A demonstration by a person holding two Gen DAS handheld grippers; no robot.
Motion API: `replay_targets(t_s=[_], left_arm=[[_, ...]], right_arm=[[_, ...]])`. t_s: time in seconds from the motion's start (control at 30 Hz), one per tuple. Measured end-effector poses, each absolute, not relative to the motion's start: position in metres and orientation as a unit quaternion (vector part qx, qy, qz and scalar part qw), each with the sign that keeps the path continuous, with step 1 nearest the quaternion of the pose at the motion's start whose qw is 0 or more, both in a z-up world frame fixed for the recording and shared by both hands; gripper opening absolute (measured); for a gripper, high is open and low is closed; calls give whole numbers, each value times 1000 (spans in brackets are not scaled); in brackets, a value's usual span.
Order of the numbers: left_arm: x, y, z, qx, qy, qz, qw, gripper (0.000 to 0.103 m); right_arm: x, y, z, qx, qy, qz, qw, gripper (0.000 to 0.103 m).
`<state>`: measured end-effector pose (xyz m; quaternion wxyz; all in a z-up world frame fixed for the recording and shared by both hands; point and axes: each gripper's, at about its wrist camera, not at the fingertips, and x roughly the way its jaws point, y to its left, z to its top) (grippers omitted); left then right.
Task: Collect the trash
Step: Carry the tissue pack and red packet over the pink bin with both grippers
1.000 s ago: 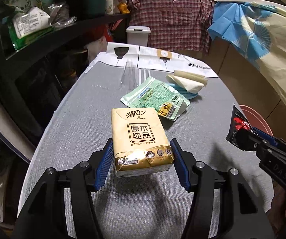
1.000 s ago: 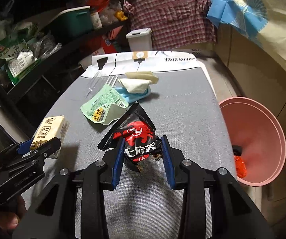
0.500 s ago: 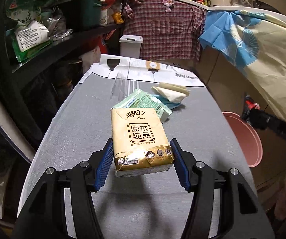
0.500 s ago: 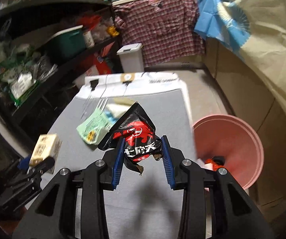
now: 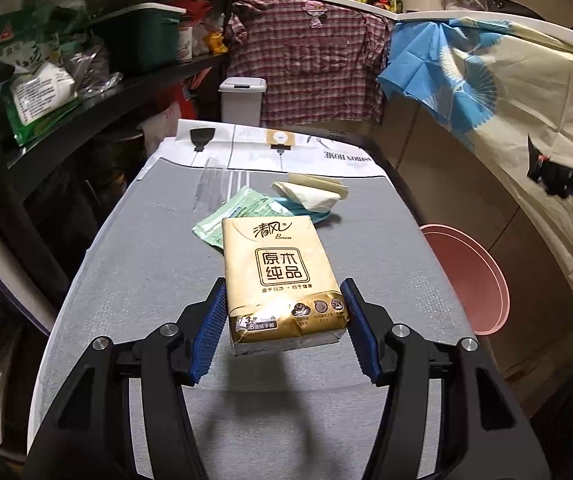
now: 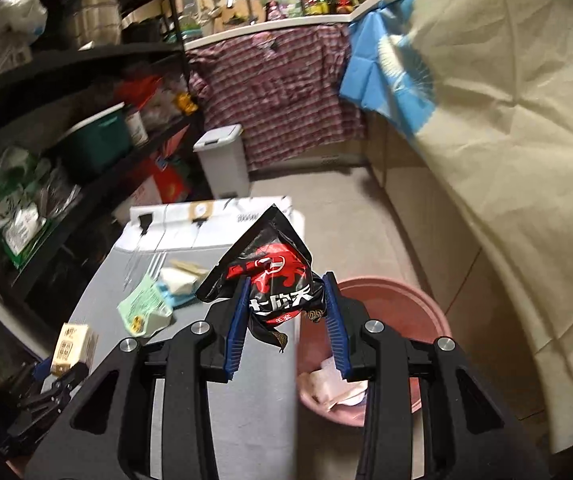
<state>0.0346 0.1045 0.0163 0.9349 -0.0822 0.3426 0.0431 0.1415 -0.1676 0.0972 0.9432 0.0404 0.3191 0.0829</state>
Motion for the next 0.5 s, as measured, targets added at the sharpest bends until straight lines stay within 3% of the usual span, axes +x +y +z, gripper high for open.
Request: replay_targets(t_s=[0.27, 0.5], left_arm=[[41, 86, 24, -62, 332, 27, 941, 56], [59, 67, 32, -62, 331, 0, 942, 56]], right_arm=[[155, -211, 111, 29, 293, 43, 955, 37], [168, -243, 88, 59, 308, 26, 949, 37]])
